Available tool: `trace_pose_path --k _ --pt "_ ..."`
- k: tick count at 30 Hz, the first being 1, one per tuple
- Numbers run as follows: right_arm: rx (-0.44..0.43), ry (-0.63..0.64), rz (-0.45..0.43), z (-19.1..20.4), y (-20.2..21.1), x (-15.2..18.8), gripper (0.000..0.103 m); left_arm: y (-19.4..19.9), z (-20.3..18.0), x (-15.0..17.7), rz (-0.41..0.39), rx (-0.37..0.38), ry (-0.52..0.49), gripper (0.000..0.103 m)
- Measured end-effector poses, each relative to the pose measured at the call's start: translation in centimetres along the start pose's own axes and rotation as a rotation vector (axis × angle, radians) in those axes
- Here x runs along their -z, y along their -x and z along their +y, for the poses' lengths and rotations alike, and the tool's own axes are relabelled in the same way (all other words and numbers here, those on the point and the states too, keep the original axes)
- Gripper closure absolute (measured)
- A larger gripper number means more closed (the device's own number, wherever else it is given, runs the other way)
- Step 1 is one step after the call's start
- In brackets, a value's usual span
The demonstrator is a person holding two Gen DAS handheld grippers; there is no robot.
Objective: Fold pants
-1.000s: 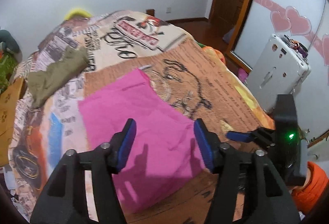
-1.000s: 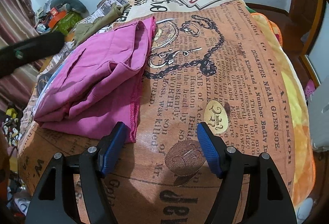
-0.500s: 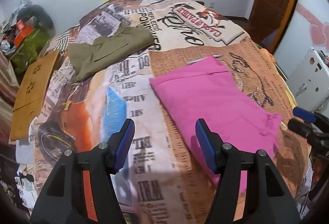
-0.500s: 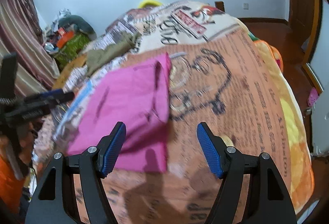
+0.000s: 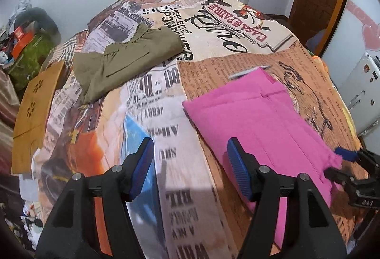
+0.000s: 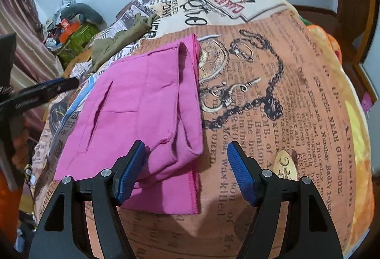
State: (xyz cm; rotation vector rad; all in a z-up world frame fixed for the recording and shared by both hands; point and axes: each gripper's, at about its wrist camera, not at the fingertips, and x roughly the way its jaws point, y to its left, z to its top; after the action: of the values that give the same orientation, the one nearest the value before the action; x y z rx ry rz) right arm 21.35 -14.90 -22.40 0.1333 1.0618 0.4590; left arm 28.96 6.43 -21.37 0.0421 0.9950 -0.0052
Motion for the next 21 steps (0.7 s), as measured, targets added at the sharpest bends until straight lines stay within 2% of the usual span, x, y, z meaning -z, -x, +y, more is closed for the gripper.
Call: trace_pose_path --k 3,7,9,13,17,21 --pt "-0.013 0.003 0.009 -0.6 -0.1 0.1 0.035 -1.7 0.4 -1.3 0.007 -0.005 0.006 0.038" --pt "-0.012 0.040 0.012 -0.4 -0.2 0.1 0.035 -4.3 0.7 -3.0 0.028 -0.049 -0.025 0.038" --pt "-0.014 0.058 0.016 -0.4 -0.3 -0.1 0.035 -6.1 1.1 -4.0 0.044 -0.087 -0.045 0.038" --pt "-0.024 0.066 0.023 -0.6 -0.6 -0.2 0.035 -9.1 2.0 -5.0 0.102 -0.099 -0.045 0.038" --pt "-0.027 0.078 0.022 -0.8 -0.8 -0.4 0.035 -10.7 2.2 -4.4 0.141 -0.071 -0.075 0.038" --pt "-0.012 0.103 0.024 -1.1 -1.2 -1.0 0.035 -10.1 2.4 -3.1 0.124 -0.053 -0.102 0.038"
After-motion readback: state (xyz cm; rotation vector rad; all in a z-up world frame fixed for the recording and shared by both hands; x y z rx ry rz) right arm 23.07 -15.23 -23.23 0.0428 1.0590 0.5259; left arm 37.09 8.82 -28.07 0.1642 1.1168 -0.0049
